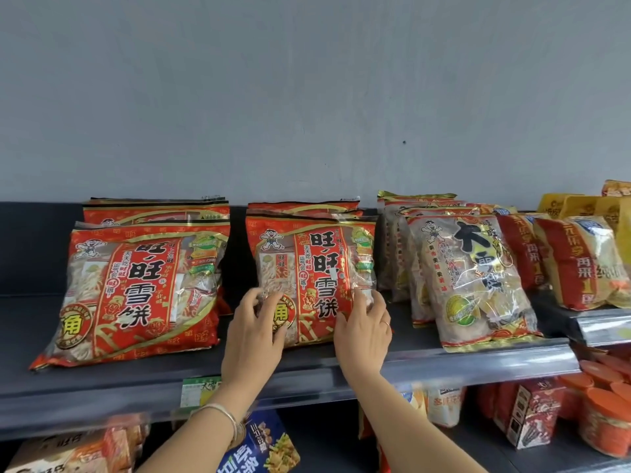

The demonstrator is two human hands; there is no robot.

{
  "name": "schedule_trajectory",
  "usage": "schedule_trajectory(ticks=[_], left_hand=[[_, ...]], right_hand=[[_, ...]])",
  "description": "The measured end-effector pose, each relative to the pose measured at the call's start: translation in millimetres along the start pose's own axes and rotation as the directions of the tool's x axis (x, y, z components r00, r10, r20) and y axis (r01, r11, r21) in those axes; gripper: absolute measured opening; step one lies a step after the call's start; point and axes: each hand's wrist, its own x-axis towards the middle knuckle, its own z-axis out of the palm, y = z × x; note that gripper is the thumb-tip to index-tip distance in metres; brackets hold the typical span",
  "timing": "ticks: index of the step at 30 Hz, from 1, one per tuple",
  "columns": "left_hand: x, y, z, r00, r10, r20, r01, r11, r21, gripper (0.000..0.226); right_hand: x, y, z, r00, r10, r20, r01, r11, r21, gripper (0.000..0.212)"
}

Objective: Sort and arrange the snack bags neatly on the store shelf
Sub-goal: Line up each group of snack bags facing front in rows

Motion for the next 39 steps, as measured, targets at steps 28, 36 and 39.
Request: schedule_trajectory(ticks=[28,36,39], left_hand=[[55.2,197.9,43.4,0.902,0.368,0.224,-0.302,0.911,-0.280,0.040],[91.5,231.1,93.8,0.871,0.441,0.216,-0.381,0.885,-0.269,0.043],[104.9,234.4,104.3,0.873,0.453,0.180,-0.402,0.878,-0.261,0.038]], right_hand=[[62.4,123.9,-107.3,0.995,-0.088,-0.047,0.083,0.992,-0.096,0.047],[107.8,158.8,-112.0,0.984,0.114,0.137,-0.095,0.986,-0.141,0.078],[116.6,157.9,-110.2,0.989,0.099,0.110,-0.073,0.974,-0.215,0.081]])
